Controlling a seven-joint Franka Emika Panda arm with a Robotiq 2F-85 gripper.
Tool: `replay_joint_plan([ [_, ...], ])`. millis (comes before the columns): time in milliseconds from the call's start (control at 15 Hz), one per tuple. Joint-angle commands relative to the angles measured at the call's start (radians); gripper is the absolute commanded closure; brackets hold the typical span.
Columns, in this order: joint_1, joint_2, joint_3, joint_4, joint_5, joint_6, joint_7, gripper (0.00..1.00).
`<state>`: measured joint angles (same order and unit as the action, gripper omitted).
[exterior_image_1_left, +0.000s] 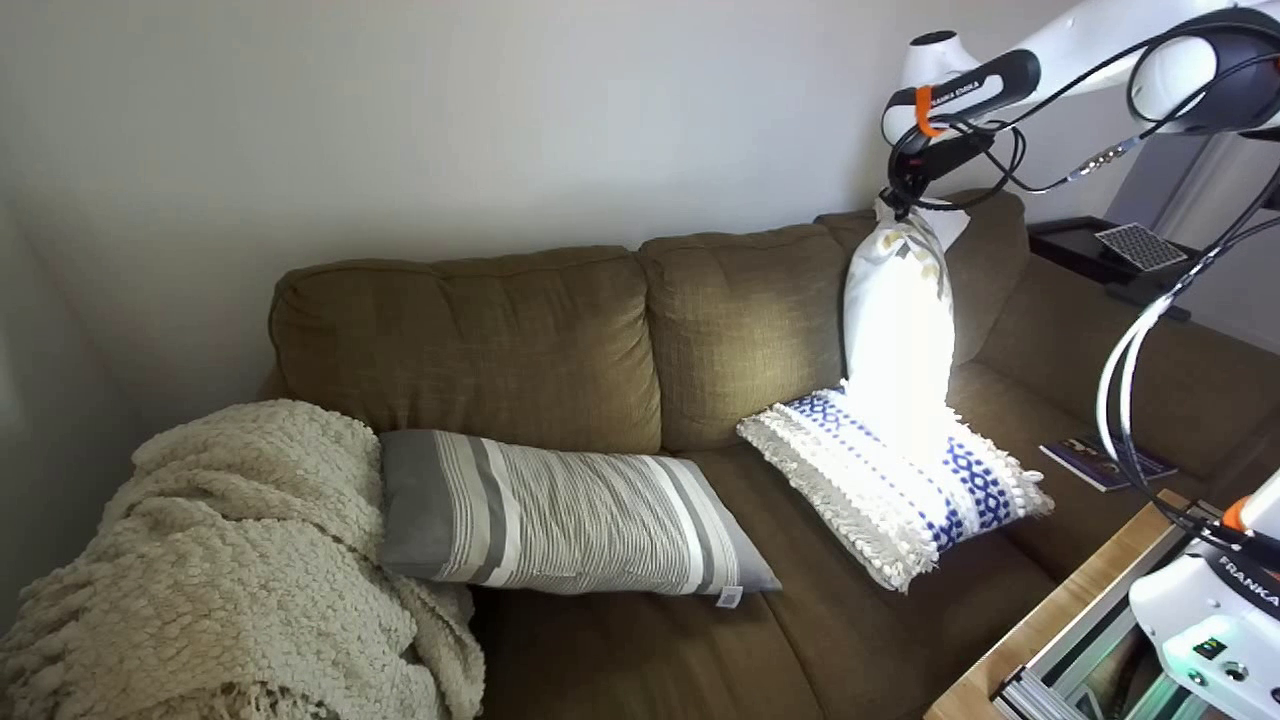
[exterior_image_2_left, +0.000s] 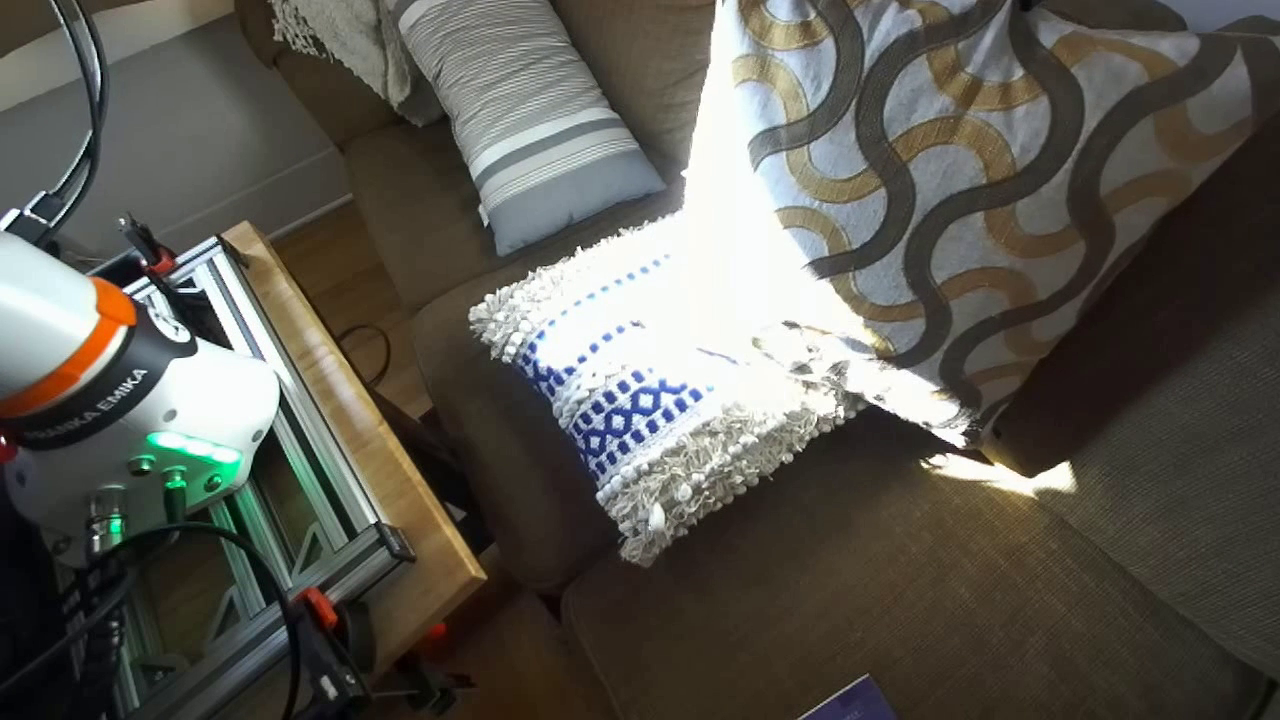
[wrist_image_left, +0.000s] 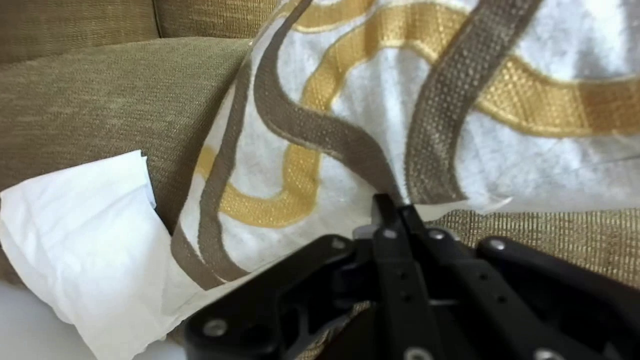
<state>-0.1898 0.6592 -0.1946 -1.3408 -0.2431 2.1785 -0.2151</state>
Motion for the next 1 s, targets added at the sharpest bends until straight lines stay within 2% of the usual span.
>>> replay_joint_plan([
  [0,-0.031,-0.109,0.034,-0.074,-0.003,-0.064,-0.132,0.99],
  [267,-0.033,-0.158,0.03,-0.091,-0.016,-0.104,-0.188,0.99],
  [733,-0.03,-0.22,0.027,-0.125,-0.026,-0.116,-0.21,0.99],
  [933,-0.023,-0.26,0.027,-0.173,-0.04,-0.108,-0.215,0.99],
])
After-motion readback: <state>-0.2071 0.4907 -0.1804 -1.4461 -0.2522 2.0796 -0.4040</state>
